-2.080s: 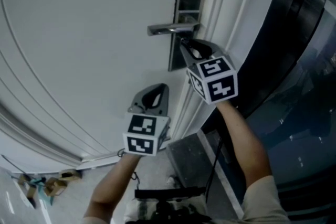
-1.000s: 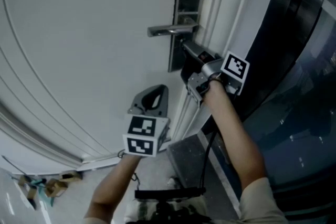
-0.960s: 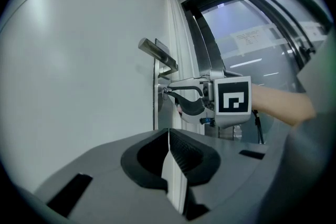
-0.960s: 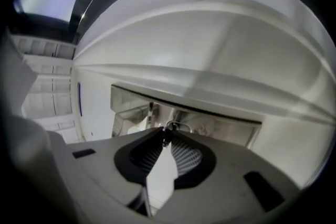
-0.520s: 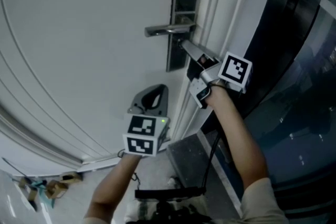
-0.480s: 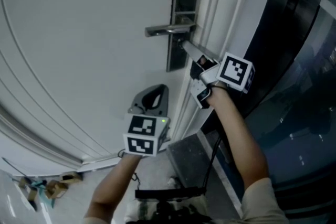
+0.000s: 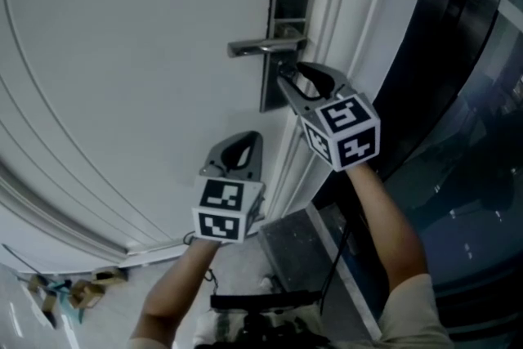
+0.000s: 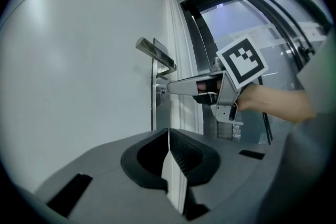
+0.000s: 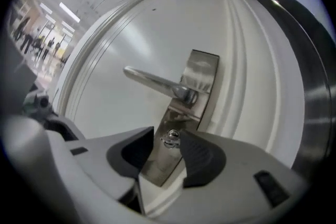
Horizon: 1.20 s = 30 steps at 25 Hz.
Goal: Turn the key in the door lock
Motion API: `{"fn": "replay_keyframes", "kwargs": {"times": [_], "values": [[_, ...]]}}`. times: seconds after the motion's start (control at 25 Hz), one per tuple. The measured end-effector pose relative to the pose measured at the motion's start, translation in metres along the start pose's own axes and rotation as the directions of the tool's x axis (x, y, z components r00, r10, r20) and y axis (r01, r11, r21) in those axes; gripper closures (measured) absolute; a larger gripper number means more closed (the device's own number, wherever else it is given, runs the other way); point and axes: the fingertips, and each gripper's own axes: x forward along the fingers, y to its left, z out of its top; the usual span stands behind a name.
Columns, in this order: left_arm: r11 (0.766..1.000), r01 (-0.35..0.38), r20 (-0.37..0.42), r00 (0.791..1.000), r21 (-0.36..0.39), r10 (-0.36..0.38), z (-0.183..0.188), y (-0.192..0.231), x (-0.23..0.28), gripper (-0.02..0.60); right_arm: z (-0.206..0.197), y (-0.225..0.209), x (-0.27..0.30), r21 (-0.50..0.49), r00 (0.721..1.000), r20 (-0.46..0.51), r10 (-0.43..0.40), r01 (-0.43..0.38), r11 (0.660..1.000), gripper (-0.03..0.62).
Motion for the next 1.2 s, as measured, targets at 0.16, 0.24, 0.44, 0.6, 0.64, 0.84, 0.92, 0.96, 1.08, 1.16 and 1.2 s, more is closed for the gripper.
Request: {"fn": "replay_keyframes", "kwargs": {"times": [0.16, 0.24, 0.44, 0.6, 0.64, 0.84, 0.92, 0.96, 1.08, 1.16, 1.2], "values": [[1.000, -0.005, -0.003, 1.000, -0.002, 0.005, -0.001, 0.003, 0.000, 0.561, -0.005, 0.009, 0.007, -0.295, 0.997, -0.060, -0.047, 0.027, 0.955, 0.434], [1.000, -0.007, -0.003, 1.000, -0.004, 0.007, -0.001, 0.004, 0.000, 0.561, -0.009, 0.010, 0.012, -0.408, 0.994, -0.082, -0.076, 0.036, 0.912, 0.433], [1.000, -0.012, -0.002, 1.000, -0.005, 0.012, -0.001, 0.007, 0.001, 0.561, -0.017, 0.007, 0.023, -0.579, 0.982, -0.108, -0.152, 0.062, 0.813, 0.440], [1.000, -0.013, -0.004, 1.000, -0.009, 0.013, -0.002, 0.009, 0.001, 0.561, -0.018, 0.003, 0.025, -0.547, 0.984, -0.096, -0.153, 0.077, 0.833, 0.517], [1.000, -0.014, -0.005, 1.000, -0.010, 0.014, -0.003, 0.009, 0.001, 0.561, -0.018, 0.003, 0.024, -0.514, 0.986, -0.088, -0.142, 0.078, 0.854, 0.537], [1.000, -0.015, -0.006, 1.000, -0.010, 0.015, -0.003, 0.011, 0.001, 0.561, -0.015, 0.000, 0.024, -0.288, 0.994, -0.072, -0.088, 0.064, 0.956, 0.572], [1.000, -0.014, -0.006, 1.000, -0.010, 0.014, -0.004, 0.011, 0.001, 0.561, -0.014, -0.002, 0.023, -0.173, 0.996, -0.066, -0.066, 0.054, 0.983, 0.571], [1.000, -0.014, -0.007, 1.000, -0.011, 0.014, -0.004, 0.011, 0.001, 0.561, -0.014, -0.004, 0.023, -0.105, 0.997, -0.060, -0.052, 0.045, 0.993, 0.568], [1.000, -0.011, -0.010, 1.000, -0.011, 0.010, -0.005, 0.010, 0.000, 0.561, -0.013, -0.009, 0.023, 0.087, 0.999, -0.033, -0.012, 0.015, 0.996, 0.565], [1.000, -0.011, -0.010, 1.000, -0.011, 0.011, -0.005, 0.010, -0.001, 0.561, -0.012, -0.010, 0.022, 0.183, 1.000, -0.016, 0.002, 0.001, 0.983, 0.563], [1.000, -0.011, -0.010, 1.000, -0.011, 0.011, -0.006, 0.010, -0.002, 0.561, -0.012, -0.010, 0.022, 0.234, 1.000, -0.006, 0.008, -0.007, 0.972, 0.562]]}}
